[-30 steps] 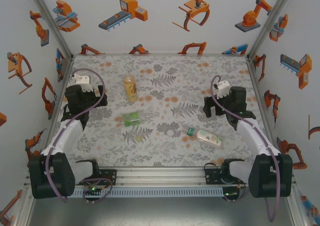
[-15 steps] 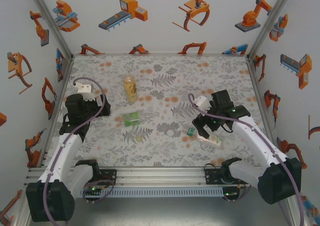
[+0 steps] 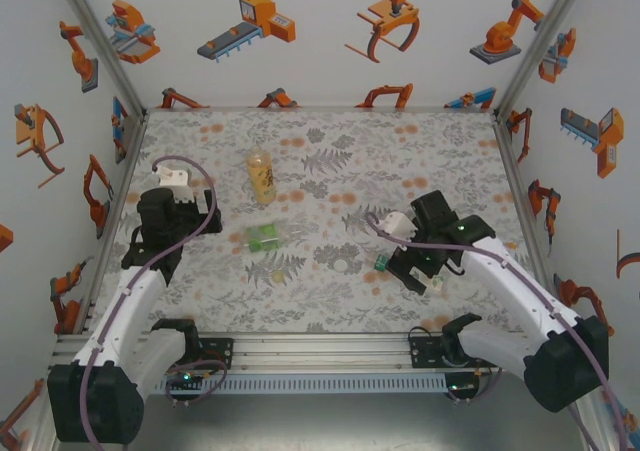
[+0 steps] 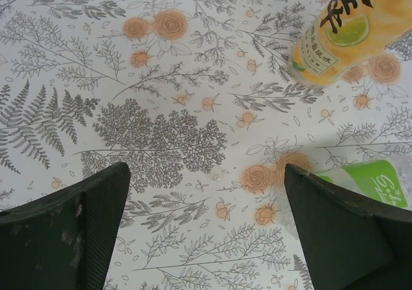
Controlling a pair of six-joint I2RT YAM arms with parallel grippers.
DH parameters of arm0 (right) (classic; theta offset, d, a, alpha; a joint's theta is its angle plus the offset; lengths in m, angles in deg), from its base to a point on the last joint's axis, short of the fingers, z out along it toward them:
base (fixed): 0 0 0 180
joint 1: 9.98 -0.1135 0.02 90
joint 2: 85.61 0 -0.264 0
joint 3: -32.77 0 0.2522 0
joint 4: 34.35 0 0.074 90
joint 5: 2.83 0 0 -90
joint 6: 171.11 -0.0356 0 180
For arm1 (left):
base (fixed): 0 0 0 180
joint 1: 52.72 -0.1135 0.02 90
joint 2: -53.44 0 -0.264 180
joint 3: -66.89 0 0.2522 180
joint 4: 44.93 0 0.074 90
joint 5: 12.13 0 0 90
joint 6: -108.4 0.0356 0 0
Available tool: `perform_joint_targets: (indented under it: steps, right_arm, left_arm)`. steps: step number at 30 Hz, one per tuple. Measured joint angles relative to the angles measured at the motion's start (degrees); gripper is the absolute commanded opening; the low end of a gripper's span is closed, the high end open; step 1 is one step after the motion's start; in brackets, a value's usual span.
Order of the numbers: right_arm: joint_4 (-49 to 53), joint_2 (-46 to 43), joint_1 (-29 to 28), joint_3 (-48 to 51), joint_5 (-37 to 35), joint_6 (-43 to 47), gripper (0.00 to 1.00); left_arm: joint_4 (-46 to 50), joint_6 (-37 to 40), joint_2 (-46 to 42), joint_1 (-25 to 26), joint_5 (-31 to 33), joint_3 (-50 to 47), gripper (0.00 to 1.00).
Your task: Screw on the bottle caps
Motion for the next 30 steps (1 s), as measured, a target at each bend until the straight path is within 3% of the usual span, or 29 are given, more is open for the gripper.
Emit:
perform_joint_targets:
  steps: [10,30]
  right_arm:
    - [-0.4,6.8,-1.7,2.2,-3.0,1.2,0.88]
    - [-7.7,18.7,-2.7,2.3,-5.1,2.0,0.71]
  left_arm:
    - [0.9,0.0,0.0,0.0,1.2,0.0,0.97]
    - [3.0,0.0,0.2,0.0,0.8,0.0,0.97]
